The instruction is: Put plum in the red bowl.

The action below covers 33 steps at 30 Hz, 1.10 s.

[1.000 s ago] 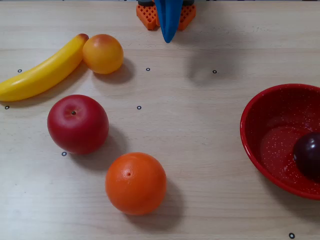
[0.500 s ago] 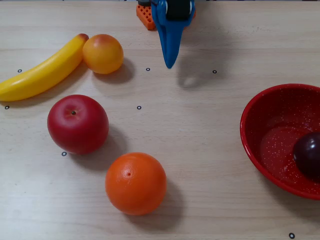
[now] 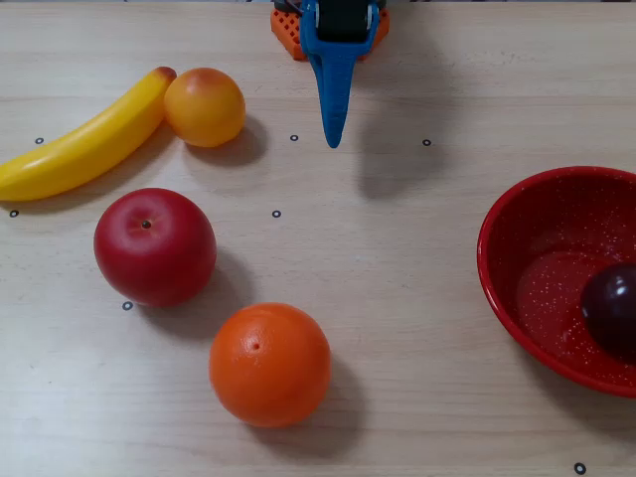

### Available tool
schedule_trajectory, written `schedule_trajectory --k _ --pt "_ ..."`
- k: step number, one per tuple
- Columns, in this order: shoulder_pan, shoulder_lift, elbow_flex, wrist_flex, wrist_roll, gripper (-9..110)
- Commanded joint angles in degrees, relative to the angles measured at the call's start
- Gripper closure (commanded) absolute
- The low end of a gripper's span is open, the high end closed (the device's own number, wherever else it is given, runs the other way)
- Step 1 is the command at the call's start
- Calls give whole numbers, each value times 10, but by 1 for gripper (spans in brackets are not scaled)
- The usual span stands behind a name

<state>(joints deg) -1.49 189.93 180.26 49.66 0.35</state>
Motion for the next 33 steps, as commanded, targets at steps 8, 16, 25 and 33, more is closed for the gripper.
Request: schedule_trajectory --k 8,16,25,33 --pt "8 10 23 -6 23 102" --pt "-2 10 23 -6 7 101" --pt "-2 10 23 -6 7 101" --pt "-2 10 23 -6 7 101"
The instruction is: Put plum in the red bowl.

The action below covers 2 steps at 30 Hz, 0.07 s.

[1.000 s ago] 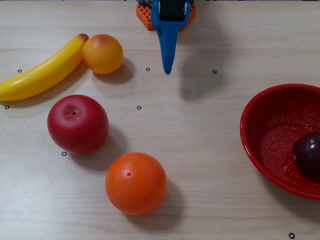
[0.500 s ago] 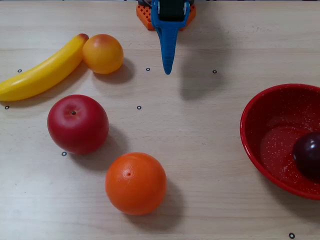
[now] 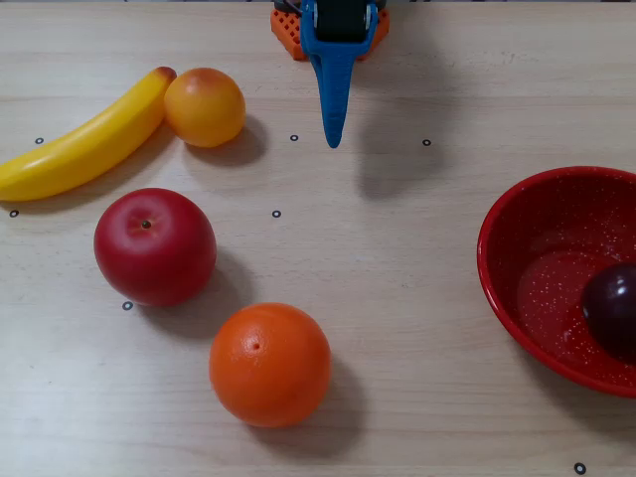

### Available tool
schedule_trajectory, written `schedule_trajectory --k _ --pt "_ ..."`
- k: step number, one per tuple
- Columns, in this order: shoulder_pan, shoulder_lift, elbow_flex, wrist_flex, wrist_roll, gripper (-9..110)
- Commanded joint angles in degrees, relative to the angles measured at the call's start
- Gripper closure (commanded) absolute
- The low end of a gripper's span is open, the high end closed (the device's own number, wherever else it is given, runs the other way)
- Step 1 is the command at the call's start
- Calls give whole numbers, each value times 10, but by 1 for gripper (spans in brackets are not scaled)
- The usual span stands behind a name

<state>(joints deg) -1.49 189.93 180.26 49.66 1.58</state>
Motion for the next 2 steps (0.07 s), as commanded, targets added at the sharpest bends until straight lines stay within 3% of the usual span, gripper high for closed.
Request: schedule_trajectory --k 1,2 --pt "-2 10 23 -6 -5 102" --pt "-2 10 23 -6 -5 102"
